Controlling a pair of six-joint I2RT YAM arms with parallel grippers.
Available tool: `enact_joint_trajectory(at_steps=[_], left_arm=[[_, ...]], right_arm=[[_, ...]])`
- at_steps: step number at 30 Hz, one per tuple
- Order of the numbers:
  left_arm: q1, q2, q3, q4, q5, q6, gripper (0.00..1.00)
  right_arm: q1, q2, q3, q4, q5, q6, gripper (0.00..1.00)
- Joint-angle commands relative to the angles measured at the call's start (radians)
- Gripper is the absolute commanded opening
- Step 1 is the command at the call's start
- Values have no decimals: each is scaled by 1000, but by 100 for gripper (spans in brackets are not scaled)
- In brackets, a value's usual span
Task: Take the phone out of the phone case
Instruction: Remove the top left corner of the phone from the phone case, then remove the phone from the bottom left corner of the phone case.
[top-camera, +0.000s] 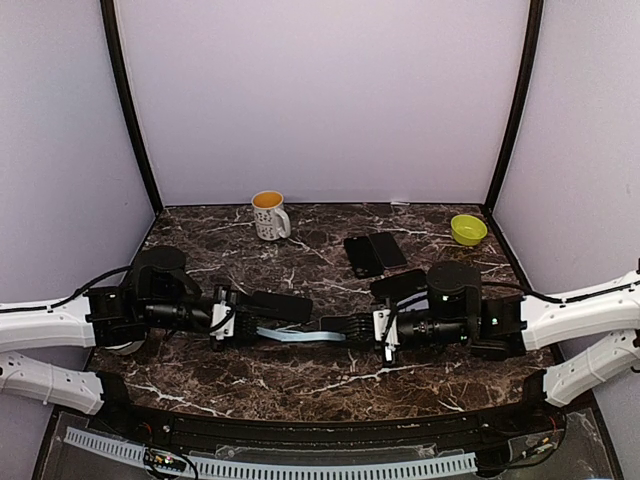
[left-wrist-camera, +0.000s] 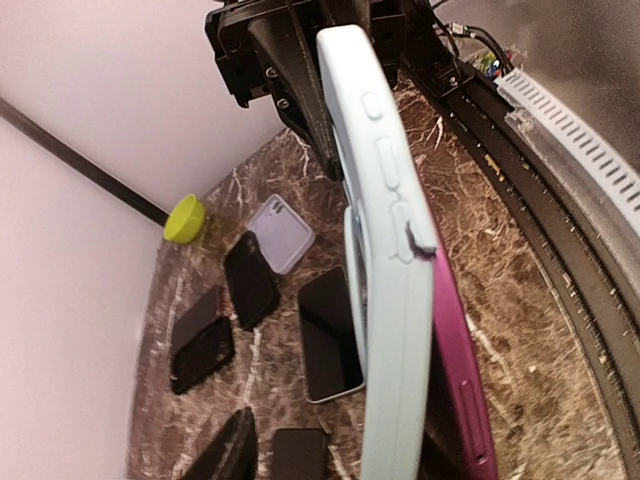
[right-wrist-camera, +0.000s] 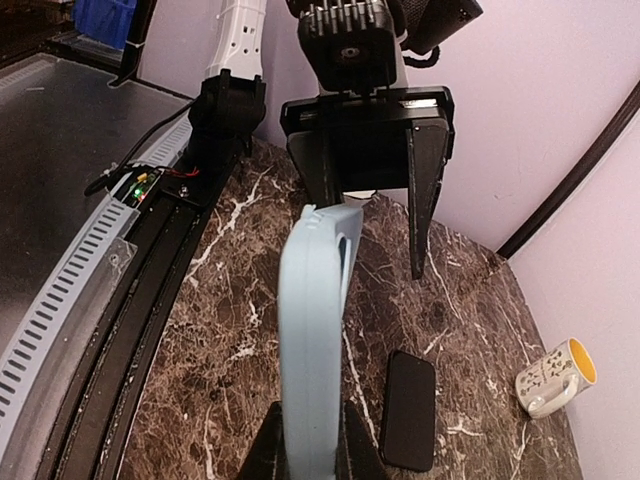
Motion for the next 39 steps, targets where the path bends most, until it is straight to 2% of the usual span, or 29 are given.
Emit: enact_joint_trajectory(at_steps=[1,4,6,10,16,23,28,32,39], left_arm=[[7,-73,-11,61,-65,32,53],[26,-128,-10,32,-41,24,61],[53,-162,-11,30,3,-4,64],[125,-216,-15,75,76,-76,67],[214,-273,-52,182,100,-145,70],[226,-280,-77,244,61,-163,72],[243,-283,-107,347,13,-251,73],[267,-277,-104,374,36,-331,73],[312,-219,-65,417,329,-525,72]], right_arm=[[22,-62,-19,221,3,52,0],[12,-87,-41,259,84,70,0],[7,-99,-48,283,214,97,0],[-25,-118,-20,271,362,202,0],[-61,-124,27,238,385,258,0],[-83,-112,35,314,420,313,0],[-93,-128,47,376,373,358,0],[-101,-136,72,404,318,434,0],[-106,-142,66,535,134,600,0]])
